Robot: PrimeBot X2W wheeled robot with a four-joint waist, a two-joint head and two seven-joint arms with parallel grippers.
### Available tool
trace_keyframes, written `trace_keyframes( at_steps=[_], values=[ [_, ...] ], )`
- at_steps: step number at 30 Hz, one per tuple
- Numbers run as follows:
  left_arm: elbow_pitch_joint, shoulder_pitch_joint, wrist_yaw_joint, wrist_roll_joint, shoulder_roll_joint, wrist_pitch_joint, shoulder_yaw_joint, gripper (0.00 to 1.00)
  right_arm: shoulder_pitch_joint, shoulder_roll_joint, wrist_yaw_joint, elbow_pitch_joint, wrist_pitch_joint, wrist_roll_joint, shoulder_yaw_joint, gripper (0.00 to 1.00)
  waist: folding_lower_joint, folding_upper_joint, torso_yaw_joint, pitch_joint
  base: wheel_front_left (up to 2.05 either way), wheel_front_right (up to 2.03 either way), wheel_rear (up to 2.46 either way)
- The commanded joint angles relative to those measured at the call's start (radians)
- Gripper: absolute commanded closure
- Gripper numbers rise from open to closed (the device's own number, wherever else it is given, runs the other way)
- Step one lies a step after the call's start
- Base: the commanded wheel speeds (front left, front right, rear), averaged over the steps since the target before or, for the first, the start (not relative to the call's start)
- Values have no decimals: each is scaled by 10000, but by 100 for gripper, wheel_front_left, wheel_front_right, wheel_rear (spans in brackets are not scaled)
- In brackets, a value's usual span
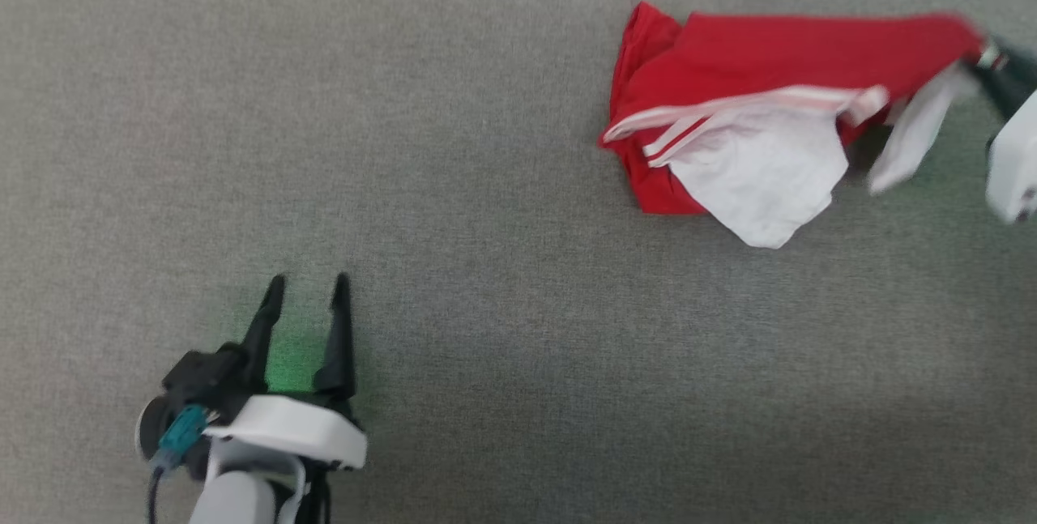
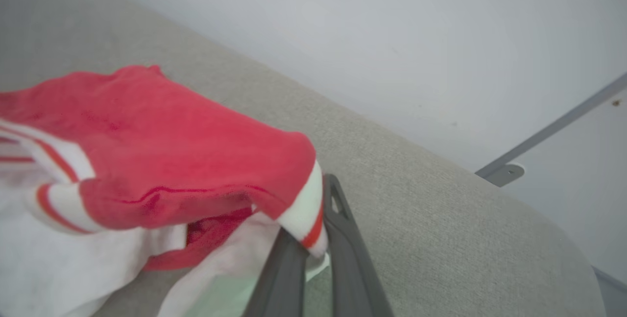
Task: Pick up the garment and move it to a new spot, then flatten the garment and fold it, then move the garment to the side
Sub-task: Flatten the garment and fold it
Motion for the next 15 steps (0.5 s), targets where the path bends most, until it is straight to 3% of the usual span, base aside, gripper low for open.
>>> trace_keyframes(
  at_steps=[1, 8, 15],
  values=[
    [19, -250, -18, -57, 21, -51, -155, 0, -309, 321, 1, 421, 54, 336, -434, 100, 0, 0, 72, 243, 0, 0, 0],
    [198, -857, -17, -244, 2, -51, -713, 0, -1799, 976, 1, 3678, 158, 374, -2544, 100, 0, 0, 643, 838, 0, 0, 0],
    [290, -956, -18, -436, -42, -51, -836, 0, -2912, 904, 1, 6784, -732, -628, -4234, 100, 0, 0, 1049, 1090, 0, 0, 0]
  ],
)
